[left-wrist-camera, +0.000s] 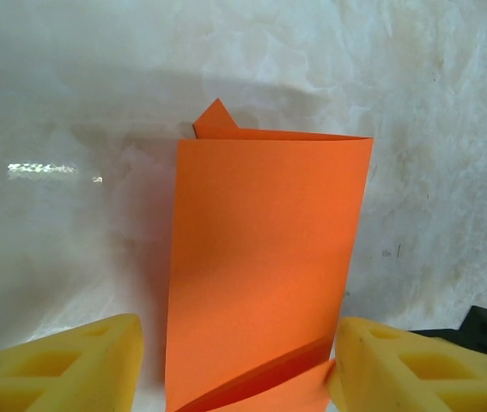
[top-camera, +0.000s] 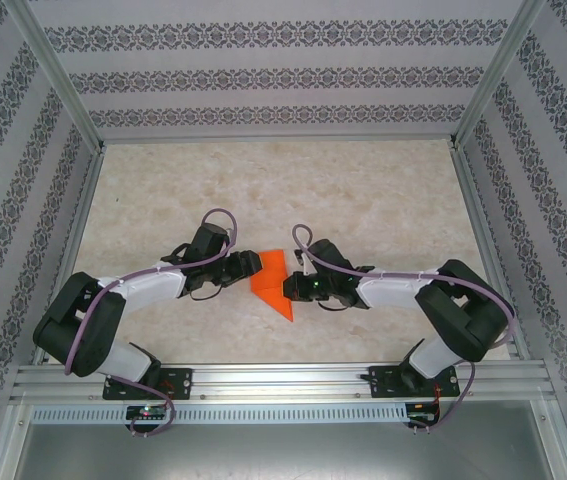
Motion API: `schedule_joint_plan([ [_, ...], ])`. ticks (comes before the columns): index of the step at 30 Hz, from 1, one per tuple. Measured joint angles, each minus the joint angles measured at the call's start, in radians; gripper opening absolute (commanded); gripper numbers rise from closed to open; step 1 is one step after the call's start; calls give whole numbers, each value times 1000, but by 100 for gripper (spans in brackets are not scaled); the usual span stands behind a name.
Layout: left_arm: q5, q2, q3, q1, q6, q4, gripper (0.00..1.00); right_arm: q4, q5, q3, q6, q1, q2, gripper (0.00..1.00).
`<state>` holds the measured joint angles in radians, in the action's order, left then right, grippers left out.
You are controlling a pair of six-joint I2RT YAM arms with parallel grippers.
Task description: Fold a paper plane with a square sheet of paper (pick it up from the middle)
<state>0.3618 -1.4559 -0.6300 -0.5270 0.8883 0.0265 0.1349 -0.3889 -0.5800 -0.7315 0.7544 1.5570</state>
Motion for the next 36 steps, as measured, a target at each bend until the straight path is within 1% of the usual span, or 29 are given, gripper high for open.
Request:
schedule_joint_plan([
  [5, 10, 0, 0, -9, 0, -1, 63, 65, 3, 67, -14, -26, 24, 4],
  [9, 26, -5, 0, -26, 0, -5, 63, 136, -4, 85, -35, -37, 40, 4],
  [14, 32, -22, 1, -53, 1, -5, 64, 178, -20, 98, -55, -40, 50, 4],
  [24, -17, -22, 17, -59, 15, -5, 64, 277, -32, 145, -91, -50, 50, 7],
  [36, -64, -7, 16, -59, 31, -2, 65, 288, -28, 153, -109, -50, 44, 9],
])
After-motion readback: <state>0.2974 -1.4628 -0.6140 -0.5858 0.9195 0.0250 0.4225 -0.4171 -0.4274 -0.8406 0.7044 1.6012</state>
